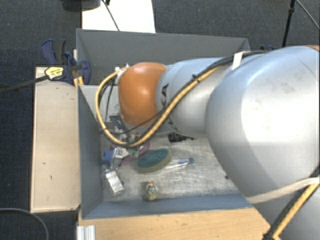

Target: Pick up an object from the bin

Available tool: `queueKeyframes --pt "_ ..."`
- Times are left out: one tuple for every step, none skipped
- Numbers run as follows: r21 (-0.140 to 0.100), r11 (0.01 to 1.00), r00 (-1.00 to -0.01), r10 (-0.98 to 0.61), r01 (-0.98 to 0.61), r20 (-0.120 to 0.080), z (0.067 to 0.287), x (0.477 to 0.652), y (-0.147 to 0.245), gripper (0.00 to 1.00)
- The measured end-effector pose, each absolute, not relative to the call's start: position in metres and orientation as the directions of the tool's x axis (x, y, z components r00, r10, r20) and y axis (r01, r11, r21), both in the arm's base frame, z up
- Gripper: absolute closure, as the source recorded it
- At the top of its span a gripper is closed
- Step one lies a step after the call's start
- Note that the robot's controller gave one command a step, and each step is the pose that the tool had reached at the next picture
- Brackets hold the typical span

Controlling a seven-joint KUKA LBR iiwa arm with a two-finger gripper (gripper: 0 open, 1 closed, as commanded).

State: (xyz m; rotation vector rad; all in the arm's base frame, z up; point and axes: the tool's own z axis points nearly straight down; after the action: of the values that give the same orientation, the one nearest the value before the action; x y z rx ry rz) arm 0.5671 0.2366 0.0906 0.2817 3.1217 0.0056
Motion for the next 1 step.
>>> queueKeyframes --pt "0.000 0.983 -0.983 0.186 0.186 -0.004 0.0877 0.5667 0.2347 1.00"
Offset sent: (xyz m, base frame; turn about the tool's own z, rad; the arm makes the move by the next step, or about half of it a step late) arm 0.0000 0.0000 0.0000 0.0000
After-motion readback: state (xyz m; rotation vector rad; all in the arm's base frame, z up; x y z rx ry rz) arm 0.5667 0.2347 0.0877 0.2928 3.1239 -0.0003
